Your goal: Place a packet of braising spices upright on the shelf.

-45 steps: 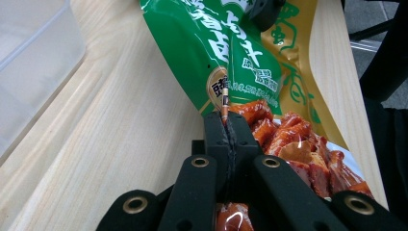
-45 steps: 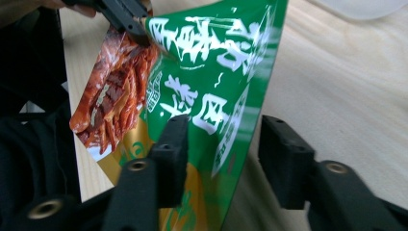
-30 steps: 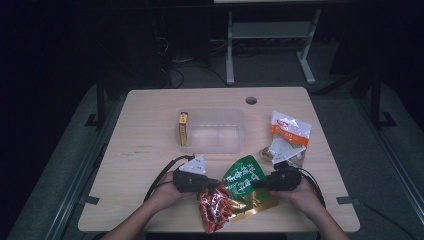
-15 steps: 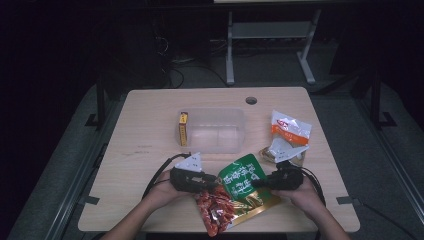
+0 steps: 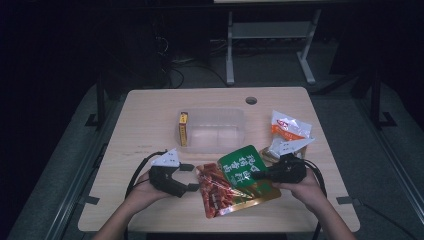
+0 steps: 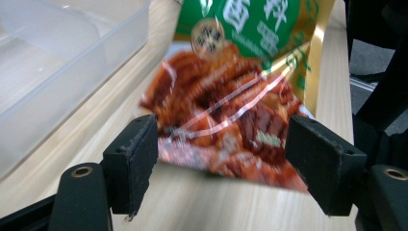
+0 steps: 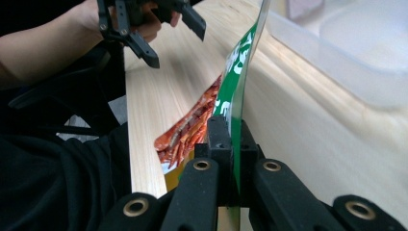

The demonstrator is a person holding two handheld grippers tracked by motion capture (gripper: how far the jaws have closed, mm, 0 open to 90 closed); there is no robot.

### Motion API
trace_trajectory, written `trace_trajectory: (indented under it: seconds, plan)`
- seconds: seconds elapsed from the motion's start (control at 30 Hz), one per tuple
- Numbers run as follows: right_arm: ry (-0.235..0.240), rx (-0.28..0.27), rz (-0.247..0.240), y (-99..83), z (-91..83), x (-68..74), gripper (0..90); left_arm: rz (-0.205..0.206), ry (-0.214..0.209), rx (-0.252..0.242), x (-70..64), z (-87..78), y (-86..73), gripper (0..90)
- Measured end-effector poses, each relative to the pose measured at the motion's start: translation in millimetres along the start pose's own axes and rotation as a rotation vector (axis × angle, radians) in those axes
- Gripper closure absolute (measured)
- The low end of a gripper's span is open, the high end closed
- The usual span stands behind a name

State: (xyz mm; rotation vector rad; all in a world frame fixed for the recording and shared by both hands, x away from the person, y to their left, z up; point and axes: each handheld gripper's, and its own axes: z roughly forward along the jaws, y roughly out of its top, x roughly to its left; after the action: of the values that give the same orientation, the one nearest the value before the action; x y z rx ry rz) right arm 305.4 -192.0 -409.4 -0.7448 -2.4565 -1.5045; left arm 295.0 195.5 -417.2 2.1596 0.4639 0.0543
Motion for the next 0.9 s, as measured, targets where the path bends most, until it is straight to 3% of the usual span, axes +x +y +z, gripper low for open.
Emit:
trace_trajectory:
  seconds: [0.17,0.4,0.67,0.9]
  plan:
    - [0.018,-0.011,-0.045,17.3,-0.4,3.8,90.0,-0.014,0.021,0.03,1.4,-8.3,-15.7,26.2]
    - [0.01,-0.045,-0.065,36.1,-5.7,4.7,90.0,-0.015,0.05,0.024,6.1,-14.0,-17.8,23.9]
    - [0.017,-0.083,-0.141,63.1,-12.6,13.5,90.0,0.004,0.087,0.038,11.8,-14.8,-22.4,22.4]
    - [-0.001,-0.086,-0.153,73.1,-14.2,16.9,90.0,0.003,0.085,0.043,13.5,-12.6,-26.6,21.9]
